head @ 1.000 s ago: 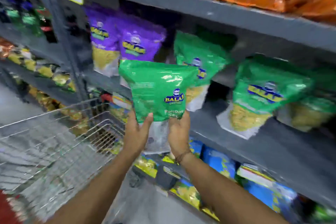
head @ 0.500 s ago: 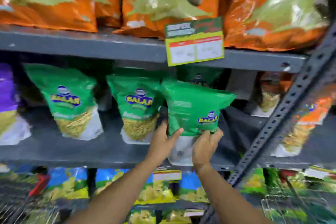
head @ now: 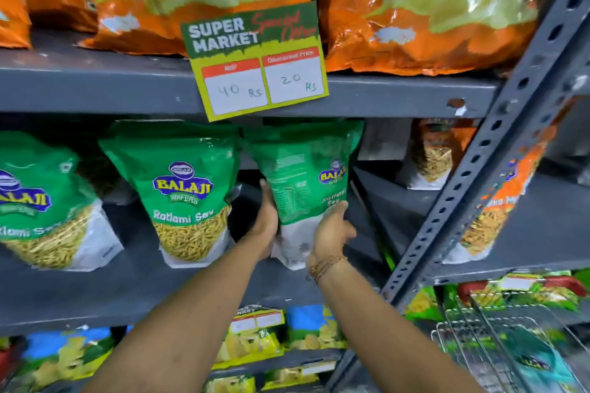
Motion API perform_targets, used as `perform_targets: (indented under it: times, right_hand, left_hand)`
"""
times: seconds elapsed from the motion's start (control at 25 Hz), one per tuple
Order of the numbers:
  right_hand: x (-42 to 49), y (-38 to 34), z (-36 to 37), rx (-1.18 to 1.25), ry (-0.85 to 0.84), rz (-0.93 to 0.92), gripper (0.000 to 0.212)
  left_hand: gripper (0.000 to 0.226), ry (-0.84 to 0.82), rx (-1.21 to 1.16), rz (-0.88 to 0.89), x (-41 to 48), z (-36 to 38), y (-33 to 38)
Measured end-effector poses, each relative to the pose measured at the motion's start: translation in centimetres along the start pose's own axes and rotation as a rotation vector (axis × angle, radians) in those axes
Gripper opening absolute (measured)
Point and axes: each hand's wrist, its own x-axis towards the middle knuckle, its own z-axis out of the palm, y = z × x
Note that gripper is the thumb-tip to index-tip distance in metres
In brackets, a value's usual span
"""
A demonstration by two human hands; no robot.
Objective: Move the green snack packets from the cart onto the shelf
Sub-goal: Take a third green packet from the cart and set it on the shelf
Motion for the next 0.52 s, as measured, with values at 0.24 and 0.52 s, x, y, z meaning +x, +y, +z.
perform_targets:
  times: [0.24,0.52]
  right_hand:
    - [3.0,0.0,-4.1,0.060,0.162,-0.252,0.058]
    - [1.4,1.5,-1.4,0.082,-0.234,-0.165,0.052]
  left_hand:
    - [0.035,0.165,0.361,0.251,-1.0,-2.1,-2.0]
    - [0.051,-0.050,0.319,0.271,-0.7,-1.6,-1.3]
